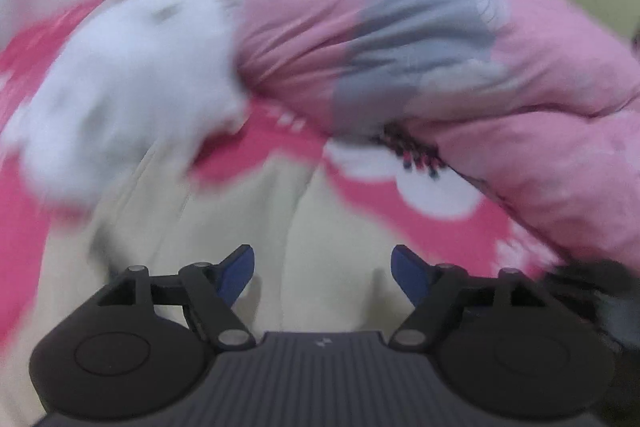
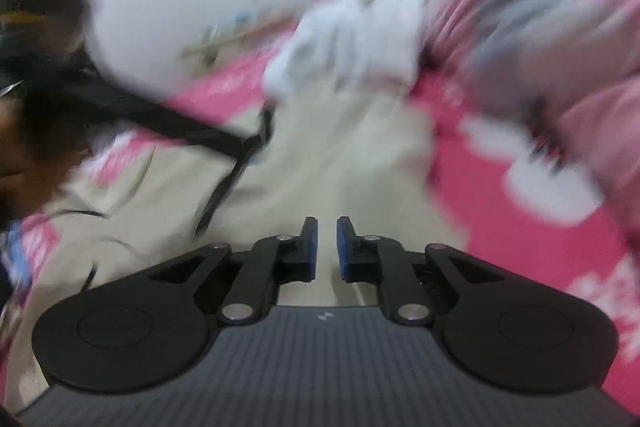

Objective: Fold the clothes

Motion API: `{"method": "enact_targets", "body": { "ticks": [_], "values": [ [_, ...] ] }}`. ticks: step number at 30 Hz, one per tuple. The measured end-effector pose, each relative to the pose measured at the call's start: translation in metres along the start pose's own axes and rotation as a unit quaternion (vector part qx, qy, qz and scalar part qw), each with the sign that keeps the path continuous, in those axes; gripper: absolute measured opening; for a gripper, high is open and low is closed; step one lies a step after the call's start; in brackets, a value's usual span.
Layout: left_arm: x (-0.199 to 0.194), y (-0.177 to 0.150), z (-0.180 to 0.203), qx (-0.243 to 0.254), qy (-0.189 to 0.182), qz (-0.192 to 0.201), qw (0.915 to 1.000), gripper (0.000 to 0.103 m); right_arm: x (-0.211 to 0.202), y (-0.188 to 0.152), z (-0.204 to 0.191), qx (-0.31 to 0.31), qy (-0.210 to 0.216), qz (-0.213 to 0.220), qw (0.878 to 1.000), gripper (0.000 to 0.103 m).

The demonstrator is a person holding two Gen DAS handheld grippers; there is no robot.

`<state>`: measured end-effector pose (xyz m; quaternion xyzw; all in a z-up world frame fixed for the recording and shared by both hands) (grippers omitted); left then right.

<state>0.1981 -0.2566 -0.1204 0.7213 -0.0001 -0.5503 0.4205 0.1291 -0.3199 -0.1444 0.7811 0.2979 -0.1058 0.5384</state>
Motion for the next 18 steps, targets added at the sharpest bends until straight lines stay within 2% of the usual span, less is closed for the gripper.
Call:
{"method": "enact_targets", "body": {
  "ticks": [1,2,3,5,7,8,10,12,13,14,15,18],
  "values": [
    [0.025,0.016,-0.001,0.028,0.003,-0.024,0.9993,0.077,-0.003,0.006,0.01,0.002,-0.013,0.021,1.0,0.016],
    [0.05,0.03,-0.002,0.053,0.009,-0.054,0.9971,0.077,-0.004,0.007,0.021,0.003,-0.025,0.029,0.999,0.023],
    [0.073,0.04,-0.001,0.075,0.02,-0.085,0.9934,0.077,-0.003,0.007,0.033,0.006,-0.035,0.025,0.999,0.025],
    [0.114,0.046,-0.001,0.111,0.035,-0.153,0.9813,0.077,0.002,0.005,0.048,0.012,-0.039,0.006,0.999,0.027],
    [0.138,0.036,-0.002,0.139,0.048,-0.209,0.9669,0.078,0.005,0.002,0.054,0.007,-0.035,-0.004,0.999,0.033],
    [0.145,0.034,-0.001,0.152,0.049,-0.216,0.9632,0.079,0.007,0.001,0.054,-0.003,-0.031,-0.006,1.0,0.038],
    [0.145,0.034,-0.002,0.152,0.04,-0.208,0.9655,0.077,0.011,0.0,0.051,-0.026,-0.023,-0.007,0.999,0.045],
    [0.139,0.03,-0.01,0.129,0.021,-0.191,0.9728,0.062,0.017,-0.001,0.051,-0.034,-0.015,-0.012,0.999,0.046],
    [0.134,0.028,-0.015,0.118,0.02,-0.182,0.976,0.056,0.024,-0.003,0.05,-0.029,-0.009,-0.017,0.999,0.047],
    [0.13,0.026,-0.021,0.107,0.019,-0.173,0.9789,0.044,0.032,-0.004,0.049,-0.022,-0.001,-0.021,1.0,0.049],
    [0.126,0.022,-0.026,0.097,0.018,-0.169,0.9807,0.038,0.033,-0.005,0.051,-0.011,0.01,-0.026,1.0,0.05],
    [0.117,0.012,-0.035,0.076,0.009,-0.164,0.9836,0.037,0.037,-0.004,0.057,0.032,0.043,-0.043,0.998,0.06]
  ]
}}
Point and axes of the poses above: each gripper's, at about its wrist camera, not at the fingertips, and x roughly the way its jaws point, z to its right, y to its top, the point moved 10 cm from there along x, roughly the way its jaws point, and after that the axes turned 11 degrees about x, right-handed, at the moved point
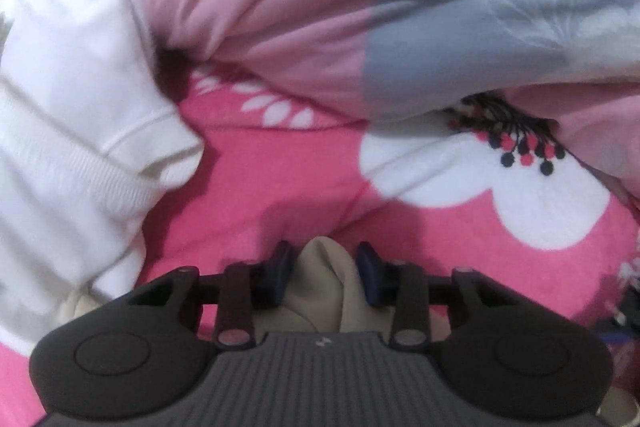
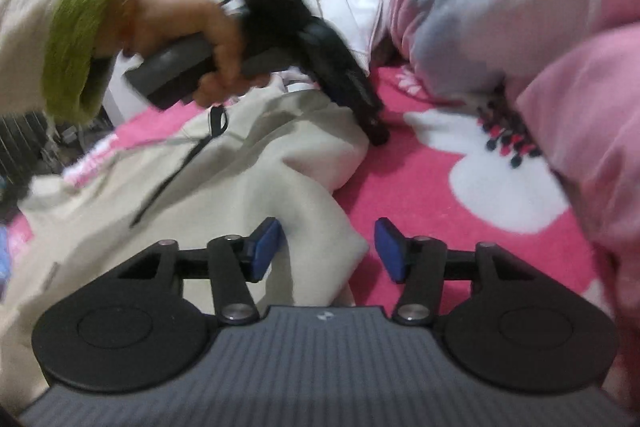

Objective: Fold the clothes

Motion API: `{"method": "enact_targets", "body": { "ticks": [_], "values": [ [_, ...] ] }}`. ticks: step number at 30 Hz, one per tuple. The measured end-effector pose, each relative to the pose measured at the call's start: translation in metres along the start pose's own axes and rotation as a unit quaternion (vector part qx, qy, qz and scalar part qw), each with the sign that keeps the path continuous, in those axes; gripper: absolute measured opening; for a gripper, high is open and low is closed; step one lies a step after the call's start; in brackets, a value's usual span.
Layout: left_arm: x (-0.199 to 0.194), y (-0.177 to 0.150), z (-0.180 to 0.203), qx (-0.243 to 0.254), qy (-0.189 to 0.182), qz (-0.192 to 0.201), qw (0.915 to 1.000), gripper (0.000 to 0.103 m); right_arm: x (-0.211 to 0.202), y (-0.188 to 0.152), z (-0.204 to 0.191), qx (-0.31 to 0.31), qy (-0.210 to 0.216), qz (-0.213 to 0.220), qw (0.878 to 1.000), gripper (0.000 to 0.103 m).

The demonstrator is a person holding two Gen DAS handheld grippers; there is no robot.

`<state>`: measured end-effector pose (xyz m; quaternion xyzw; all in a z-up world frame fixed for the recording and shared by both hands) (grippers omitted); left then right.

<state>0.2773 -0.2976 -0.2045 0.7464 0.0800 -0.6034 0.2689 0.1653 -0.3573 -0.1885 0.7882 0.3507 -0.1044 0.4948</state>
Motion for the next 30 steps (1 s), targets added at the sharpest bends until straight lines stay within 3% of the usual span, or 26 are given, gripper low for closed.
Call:
{"method": "enact_targets", "body": {
  "ticks": [2,4,5,6,8,13,17,19,22,25,26,27,28,30],
  "values": [
    [-0.001,-0.004,0.002,0.005,0.001,0.004,1.0,0.037,0.007,0.001,0.006,0.035,0.02,-0.012,0.999,0.065],
    [-0.002,-0.006,0.004,0.0,0.003,0.012,0.9999,0.027,0.011,-0.003,0.009,0.064,0.033,-0.018,0.997,0.061],
    [-0.004,-0.007,0.002,-0.008,0.006,0.019,0.9998,0.014,0.013,-0.004,0.008,0.066,0.033,-0.021,0.997,0.042],
    [-0.008,-0.008,-0.001,-0.027,0.007,0.033,0.9991,0.011,0.013,-0.004,0.005,0.06,0.031,-0.026,0.997,0.029],
    [-0.021,-0.012,-0.007,-0.063,0.015,0.074,0.9951,0.009,0.009,-0.005,-0.003,0.043,0.018,-0.023,0.999,0.016],
    [-0.044,-0.022,-0.01,-0.134,0.044,0.175,0.9745,0.009,-0.006,-0.016,-0.008,0.071,-0.026,-0.013,0.997,0.009],
    [-0.018,-0.01,-0.01,-0.174,0.07,0.187,0.9642,0.009,0.002,-0.023,0.001,0.111,-0.035,-0.011,0.993,0.009],
    [-0.012,-0.007,-0.011,-0.163,0.101,0.198,0.9613,0.009,0.004,-0.03,0.012,0.155,-0.031,-0.016,0.987,0.009],
    [-0.006,0.001,-0.008,-0.163,0.114,0.21,0.9573,0.011,0.0,-0.035,0.021,0.202,-0.017,-0.031,0.979,0.01],
    [-0.01,0.006,-0.012,-0.184,0.086,0.228,0.9522,0.025,-0.007,-0.038,0.02,0.196,-0.016,-0.051,0.979,0.01],
    [-0.014,0.008,-0.015,-0.196,0.064,0.234,0.95,0.046,-0.011,-0.039,0.02,0.198,-0.015,-0.054,0.979,0.012],
    [-0.019,0.01,-0.017,-0.207,0.044,0.241,0.9472,0.061,-0.015,-0.041,0.022,0.205,-0.012,-0.058,0.977,0.013],
    [-0.026,0.012,-0.02,-0.222,0.032,0.254,0.9409,0.064,-0.02,-0.042,0.023,0.211,-0.013,-0.061,0.976,0.013],
    [-0.046,0.013,-0.027,-0.241,0.03,0.281,0.9285,0.069,-0.032,-0.043,0.027,0.218,-0.023,-0.061,0.974,0.026]
  ]
}}
Point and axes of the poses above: each gripper's, at about its wrist camera, not at the fingertips, and x roughly the way its jaws point, z to its right, y to its top, the point moved 10 cm from there along x, roughly the way its jaws point, and after that the axes turned 11 degrees about x, right-handed, at the moved point
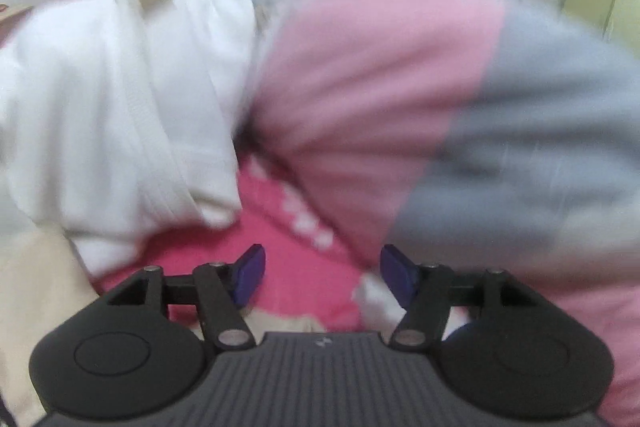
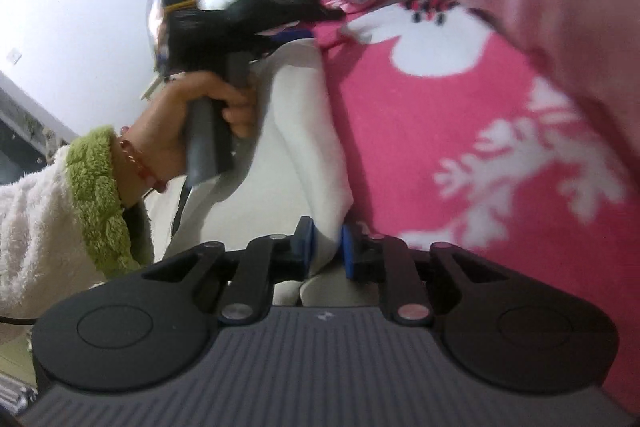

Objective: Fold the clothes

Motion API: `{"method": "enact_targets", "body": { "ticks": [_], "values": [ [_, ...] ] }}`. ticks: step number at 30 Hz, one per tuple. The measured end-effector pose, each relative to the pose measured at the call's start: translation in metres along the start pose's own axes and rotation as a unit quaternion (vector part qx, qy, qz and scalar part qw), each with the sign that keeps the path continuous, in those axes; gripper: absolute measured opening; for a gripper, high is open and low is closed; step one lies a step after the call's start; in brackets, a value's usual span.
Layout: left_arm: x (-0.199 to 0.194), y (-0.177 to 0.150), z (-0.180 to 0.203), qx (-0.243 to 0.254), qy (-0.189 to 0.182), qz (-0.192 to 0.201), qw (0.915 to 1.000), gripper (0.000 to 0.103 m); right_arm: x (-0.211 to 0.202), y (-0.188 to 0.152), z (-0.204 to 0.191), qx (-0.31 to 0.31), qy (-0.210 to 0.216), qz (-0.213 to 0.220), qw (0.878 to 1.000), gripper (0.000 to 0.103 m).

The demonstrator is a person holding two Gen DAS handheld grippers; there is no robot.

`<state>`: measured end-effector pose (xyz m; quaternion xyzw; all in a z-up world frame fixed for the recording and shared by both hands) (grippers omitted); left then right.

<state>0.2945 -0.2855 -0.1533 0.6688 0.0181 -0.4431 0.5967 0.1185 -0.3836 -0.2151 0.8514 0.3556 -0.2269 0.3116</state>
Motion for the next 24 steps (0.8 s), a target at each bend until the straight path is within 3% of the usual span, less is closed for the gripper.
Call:
{"method": "enact_targets", "body": {
  "ticks": [2,6,8,11,15,18,20,21,24],
  "values": [
    [-0.021,0.014,-0.011,-0.023,0.005,0.017,0.9996,0.072,-0.016,0.001,0.001,-0.008,-0.017,0.018,1.0,0.035],
    [-0.085,0.023,-0.04,-0.082,0.004,0.047,0.9955,0.077,-0.047,0.021,-0.014,-0.086,-0.058,0.108,0.989,0.035],
    [-0.123,0.012,-0.055,-0.096,0.017,0.053,0.9939,0.081,-0.058,0.028,-0.03,-0.116,-0.051,0.141,0.982,0.032],
    [-0.178,-0.025,-0.074,-0.097,0.036,0.037,0.9939,0.081,-0.055,0.025,-0.05,-0.141,-0.022,0.145,0.979,0.021],
    [-0.234,-0.089,-0.086,-0.133,0.034,0.005,0.9906,0.082,-0.007,0.007,-0.059,-0.168,-0.015,0.086,0.982,0.015],
    [-0.267,-0.139,-0.088,-0.168,0.034,-0.02,0.985,0.082,0.023,0.024,-0.028,-0.094,-0.044,0.079,0.992,0.005],
    [-0.289,-0.165,-0.09,-0.171,0.041,-0.025,0.9842,0.082,0.008,0.039,-0.009,-0.006,-0.035,0.104,0.994,0.009],
    [-0.303,-0.179,-0.092,-0.174,0.048,-0.024,0.9833,0.082,-0.006,0.043,-0.008,0.008,-0.032,0.117,0.993,0.009],
    [-0.325,-0.213,-0.093,-0.198,0.048,-0.035,0.9784,0.083,-0.044,0.03,-0.037,-0.048,-0.019,0.113,0.992,0.011]
  ]
}}
Point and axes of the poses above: each gripper's, at about its wrist camera, not at the fingertips, and x roughly the way its jaws point, z to its right, y to its top, the point moved 10 cm from there along x, roughly the way its jaws point, and after that the axes turned 11 degrees about x, right-handed, at the moved point
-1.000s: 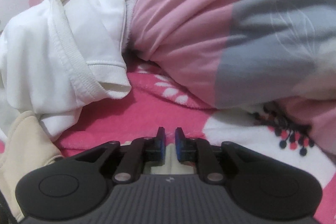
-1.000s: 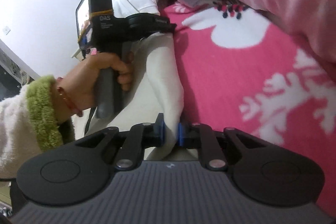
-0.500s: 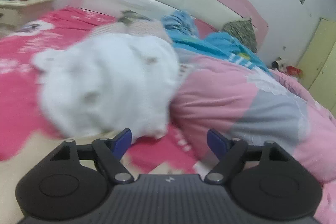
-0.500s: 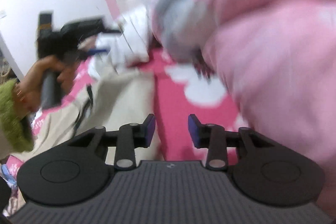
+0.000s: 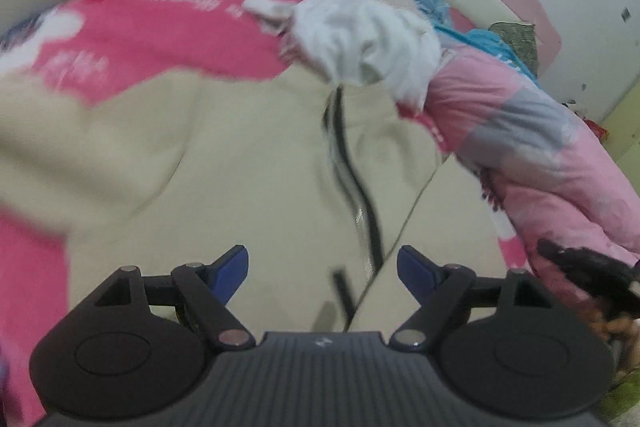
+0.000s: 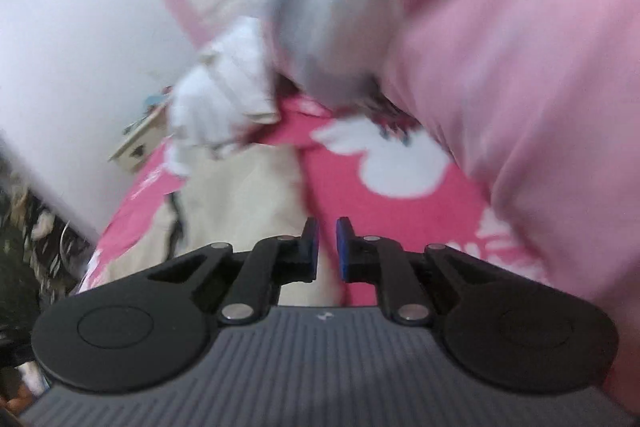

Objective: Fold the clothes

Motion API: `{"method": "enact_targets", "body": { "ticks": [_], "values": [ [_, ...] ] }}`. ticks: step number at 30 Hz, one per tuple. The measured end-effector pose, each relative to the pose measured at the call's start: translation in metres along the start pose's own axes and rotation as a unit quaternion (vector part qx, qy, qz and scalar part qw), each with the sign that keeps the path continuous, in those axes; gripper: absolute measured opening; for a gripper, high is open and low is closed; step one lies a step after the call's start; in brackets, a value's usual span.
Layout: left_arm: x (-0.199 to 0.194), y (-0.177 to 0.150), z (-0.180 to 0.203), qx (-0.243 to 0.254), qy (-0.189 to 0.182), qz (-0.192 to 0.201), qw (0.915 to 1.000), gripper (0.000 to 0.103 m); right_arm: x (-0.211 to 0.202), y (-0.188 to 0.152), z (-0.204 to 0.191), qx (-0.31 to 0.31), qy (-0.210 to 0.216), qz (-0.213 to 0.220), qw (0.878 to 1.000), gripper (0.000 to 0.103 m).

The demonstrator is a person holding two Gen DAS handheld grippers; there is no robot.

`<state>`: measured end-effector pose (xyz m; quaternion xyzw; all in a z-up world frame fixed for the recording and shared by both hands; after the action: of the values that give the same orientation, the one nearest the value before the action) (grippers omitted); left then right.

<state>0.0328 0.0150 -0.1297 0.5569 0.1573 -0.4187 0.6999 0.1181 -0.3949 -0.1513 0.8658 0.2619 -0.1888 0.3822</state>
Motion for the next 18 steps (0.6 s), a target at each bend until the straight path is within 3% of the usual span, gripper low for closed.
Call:
{"method": "enact_targets", "body": {
  "ticks": [3,5,6,9,10,12,15,18],
  "values": [
    [-0.009,-0.025,-0.012,-0.016,0.018,-0.011,0.9996,0.083,-0.023,-0.037,-0.036,-0.069,0.025,-0.074,0.995,0.011],
    [-0.015,-0.038,-0.021,-0.03,0.027,-0.013,0.9991,0.083,-0.023,-0.066,-0.045,-0.108,0.02,-0.102,0.989,0.011],
    [-0.018,-0.042,-0.026,-0.038,0.033,-0.013,0.9986,0.083,-0.017,-0.077,-0.043,-0.123,0.002,-0.111,0.986,0.011],
    [-0.03,-0.047,-0.041,-0.06,0.053,-0.006,0.9968,0.082,0.008,-0.094,-0.017,-0.15,-0.115,-0.134,0.973,0.009],
    [-0.035,-0.045,-0.047,-0.063,0.061,0.002,0.9961,0.083,0.005,-0.095,-0.02,-0.148,-0.116,-0.133,0.973,0.013],
    [-0.047,-0.039,-0.063,-0.075,0.086,0.02,0.9933,0.083,-0.008,-0.09,-0.05,-0.132,-0.055,-0.115,0.983,0.012],
    [-0.059,-0.027,-0.093,-0.114,0.124,0.048,0.9845,0.083,-0.02,-0.084,-0.088,-0.137,-0.001,-0.096,0.986,0.013],
    [-0.07,-0.01,-0.134,-0.173,0.184,0.09,0.9635,0.083,-0.006,-0.087,-0.111,-0.125,0.026,-0.109,0.986,0.013]
  ]
}}
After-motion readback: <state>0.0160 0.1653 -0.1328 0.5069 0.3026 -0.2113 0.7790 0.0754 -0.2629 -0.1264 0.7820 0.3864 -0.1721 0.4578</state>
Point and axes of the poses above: each gripper's, at about its wrist camera, not at the fingertips, and x roughly the way its jaws point, z to its right, y to its top, the point moved 10 cm from there along x, roughly the way its jaws point, and after that the axes turned 11 degrees about x, right-handed, at the moved point
